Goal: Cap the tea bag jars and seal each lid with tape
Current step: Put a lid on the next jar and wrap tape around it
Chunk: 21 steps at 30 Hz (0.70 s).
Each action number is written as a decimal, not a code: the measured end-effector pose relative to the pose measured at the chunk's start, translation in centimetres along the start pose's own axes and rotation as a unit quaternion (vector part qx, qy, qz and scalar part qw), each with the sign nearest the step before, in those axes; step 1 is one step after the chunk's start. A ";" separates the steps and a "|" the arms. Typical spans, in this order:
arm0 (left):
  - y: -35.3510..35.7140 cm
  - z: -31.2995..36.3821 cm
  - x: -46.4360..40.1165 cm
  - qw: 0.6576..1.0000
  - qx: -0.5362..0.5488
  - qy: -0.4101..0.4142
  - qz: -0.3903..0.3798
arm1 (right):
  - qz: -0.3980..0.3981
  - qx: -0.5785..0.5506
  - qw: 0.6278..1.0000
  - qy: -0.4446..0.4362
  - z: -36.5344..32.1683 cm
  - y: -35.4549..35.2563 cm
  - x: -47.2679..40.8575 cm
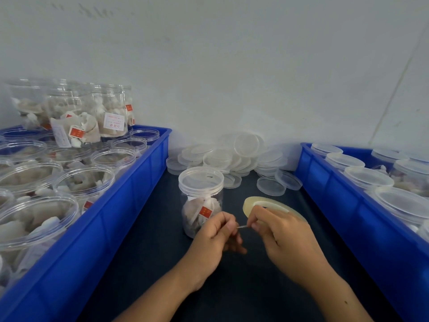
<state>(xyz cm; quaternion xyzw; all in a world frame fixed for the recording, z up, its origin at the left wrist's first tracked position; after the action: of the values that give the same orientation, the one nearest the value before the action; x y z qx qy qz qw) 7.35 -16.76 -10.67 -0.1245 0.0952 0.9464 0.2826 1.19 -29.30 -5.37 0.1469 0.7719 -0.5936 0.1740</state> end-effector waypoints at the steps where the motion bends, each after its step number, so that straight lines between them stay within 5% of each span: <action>1: 0.0 0.0 0.0 1.000 -0.023 0.012 0.006 | -0.006 0.000 1.000 0.009 0.2 0.2 0.0; 9: 0.4 1.8 0.6 0.944 -0.249 0.205 0.065 | -0.039 -0.088 0.990 0.102 1.6 0.7 -0.1; 13: -0.7 2.7 0.4 0.928 -0.267 0.244 0.088 | -0.031 -0.132 0.985 0.108 1.9 0.3 -0.1; 16: -0.9 2.7 0.3 0.953 -0.200 0.214 0.078 | -0.012 -0.123 0.989 0.084 1.5 0.3 0.1; 21: 0.3 1.4 0.3 0.997 -0.054 0.051 0.012 | 0.012 -0.112 0.993 0.041 0.4 0.2 0.2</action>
<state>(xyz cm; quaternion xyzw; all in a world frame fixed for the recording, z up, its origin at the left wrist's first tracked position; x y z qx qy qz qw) 6.70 -16.46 -9.37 -0.1866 0.0596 0.9459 0.2586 1.16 -29.65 -5.74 0.1604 0.8381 -0.4947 0.1648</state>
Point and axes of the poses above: each hand's wrist, its own x-axis away from the middle knuckle, its own y-axis out of the palm, z = x × y, the point moved 4 cm from there along -x, towards the middle knuckle, and after that the axes turned 8 degrees about y, right-handed, at the moved point
